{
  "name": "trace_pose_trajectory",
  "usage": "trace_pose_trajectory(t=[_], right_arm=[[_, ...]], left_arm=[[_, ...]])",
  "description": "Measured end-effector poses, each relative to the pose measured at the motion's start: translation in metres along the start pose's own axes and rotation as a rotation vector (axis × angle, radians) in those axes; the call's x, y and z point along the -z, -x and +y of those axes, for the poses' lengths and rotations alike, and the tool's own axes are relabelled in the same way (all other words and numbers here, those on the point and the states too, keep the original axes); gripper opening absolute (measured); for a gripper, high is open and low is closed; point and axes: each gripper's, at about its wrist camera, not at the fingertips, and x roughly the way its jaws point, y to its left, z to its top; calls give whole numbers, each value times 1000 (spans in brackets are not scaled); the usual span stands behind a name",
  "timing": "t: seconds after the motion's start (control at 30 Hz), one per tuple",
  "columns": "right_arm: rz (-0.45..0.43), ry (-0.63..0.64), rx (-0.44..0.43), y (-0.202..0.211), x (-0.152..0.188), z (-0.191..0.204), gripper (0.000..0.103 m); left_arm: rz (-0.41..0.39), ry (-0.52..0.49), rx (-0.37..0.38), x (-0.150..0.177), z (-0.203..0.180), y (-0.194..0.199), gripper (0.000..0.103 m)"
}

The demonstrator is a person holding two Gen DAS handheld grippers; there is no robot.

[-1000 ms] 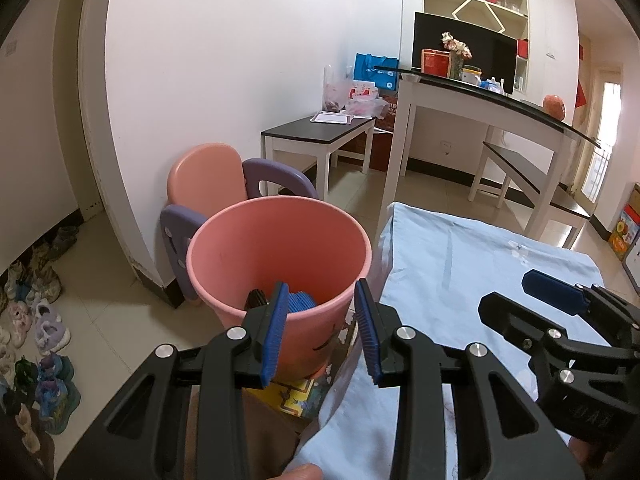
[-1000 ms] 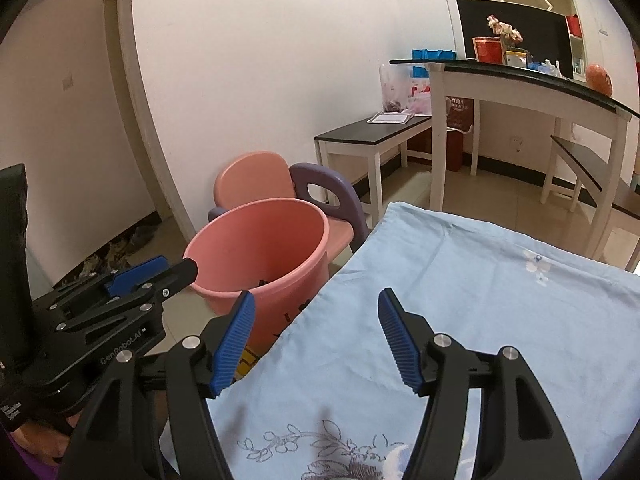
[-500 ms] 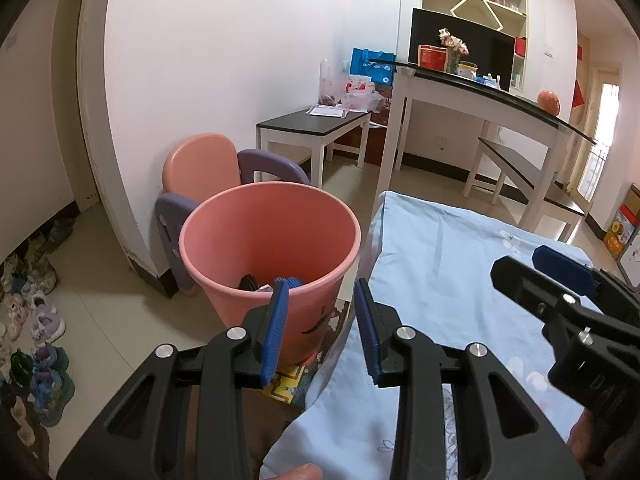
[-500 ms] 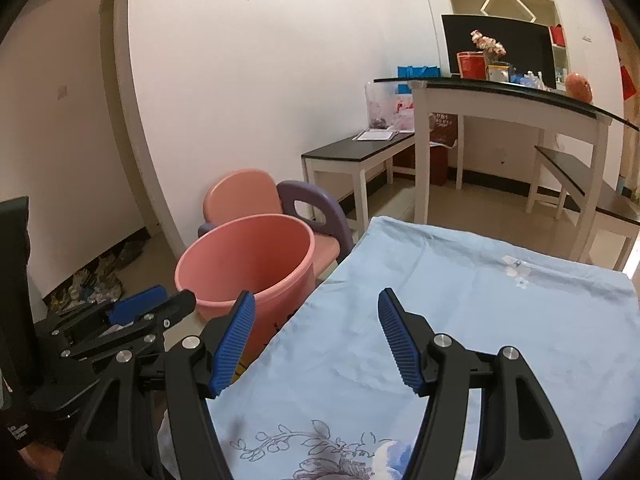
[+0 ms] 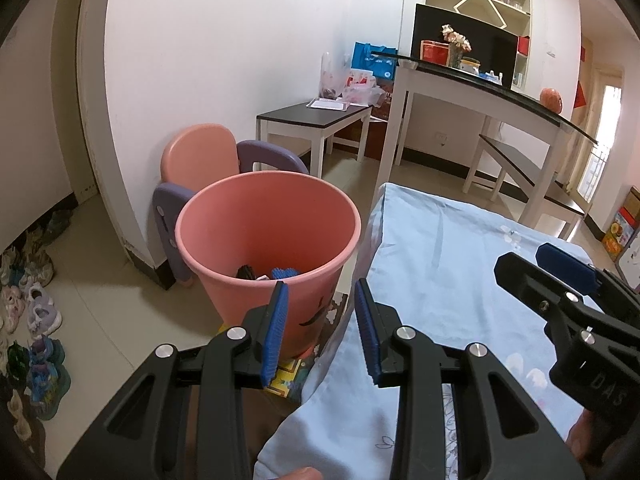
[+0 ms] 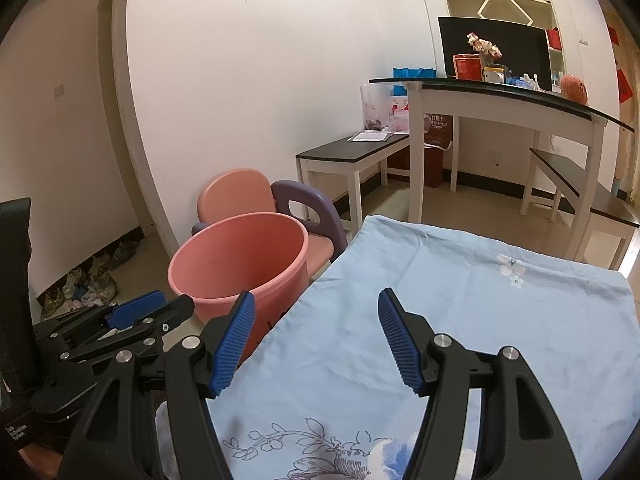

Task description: Collect trash

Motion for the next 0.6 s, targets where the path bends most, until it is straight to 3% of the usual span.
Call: trace_pose_trajectory(t=[0.6], right_arm=[[15, 3, 6, -6, 2, -1, 63]], left_arm=[[11, 1, 3, 5, 0, -4, 34]])
